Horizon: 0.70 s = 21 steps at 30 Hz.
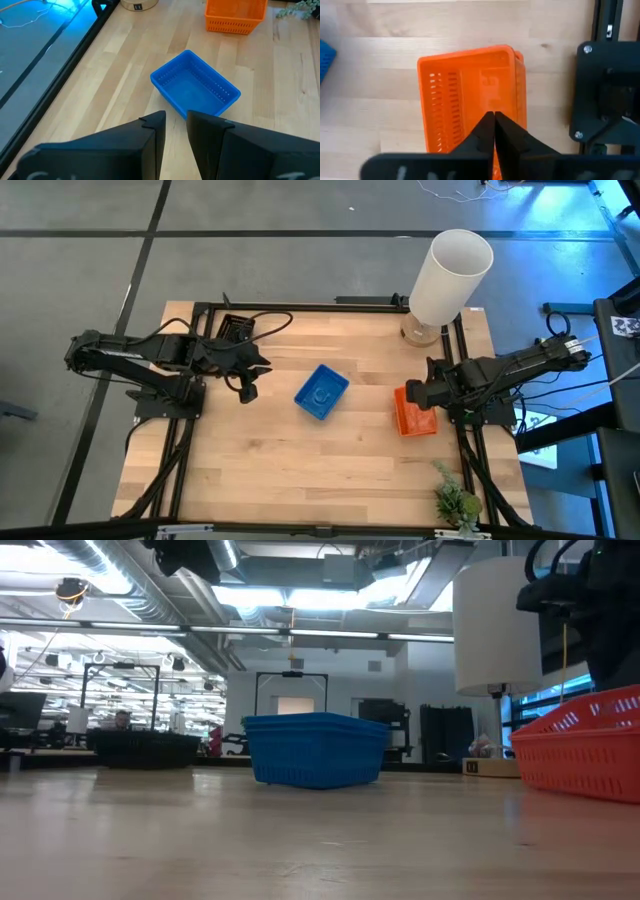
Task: Stack baskets by color
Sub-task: Stack the bottom orange bin on the top orange bin, then return to Home Position
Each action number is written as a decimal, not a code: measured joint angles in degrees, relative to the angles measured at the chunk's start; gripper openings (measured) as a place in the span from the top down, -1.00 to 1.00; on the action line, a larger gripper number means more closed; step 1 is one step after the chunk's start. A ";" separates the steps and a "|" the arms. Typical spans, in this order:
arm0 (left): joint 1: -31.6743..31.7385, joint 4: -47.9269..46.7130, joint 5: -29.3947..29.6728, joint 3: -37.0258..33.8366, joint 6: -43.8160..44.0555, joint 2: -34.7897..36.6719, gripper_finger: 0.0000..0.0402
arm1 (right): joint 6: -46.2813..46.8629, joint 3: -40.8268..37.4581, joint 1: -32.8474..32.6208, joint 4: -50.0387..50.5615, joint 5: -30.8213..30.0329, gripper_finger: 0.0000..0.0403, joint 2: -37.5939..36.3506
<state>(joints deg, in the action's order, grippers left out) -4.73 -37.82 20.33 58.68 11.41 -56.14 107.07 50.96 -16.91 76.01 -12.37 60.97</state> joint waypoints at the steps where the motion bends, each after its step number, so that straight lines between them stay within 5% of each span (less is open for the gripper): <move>1: 0.00 0.00 0.01 0.00 -0.01 0.00 0.65 | -0.45 0.00 0.02 0.15 -0.03 0.96 0.00; 14: 0.00 0.00 0.03 0.00 0.01 0.00 0.65 | -0.81 -6.25 0.02 -3.63 1.87 0.99 0.04; 21: 0.00 0.00 -0.24 -0.01 0.38 0.00 0.65 | -8.22 2.01 0.00 -2.17 -5.38 1.00 0.00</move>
<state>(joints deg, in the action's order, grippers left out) -4.73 -37.82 20.09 58.67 11.79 -56.14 98.86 52.97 -16.91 73.84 -17.76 60.97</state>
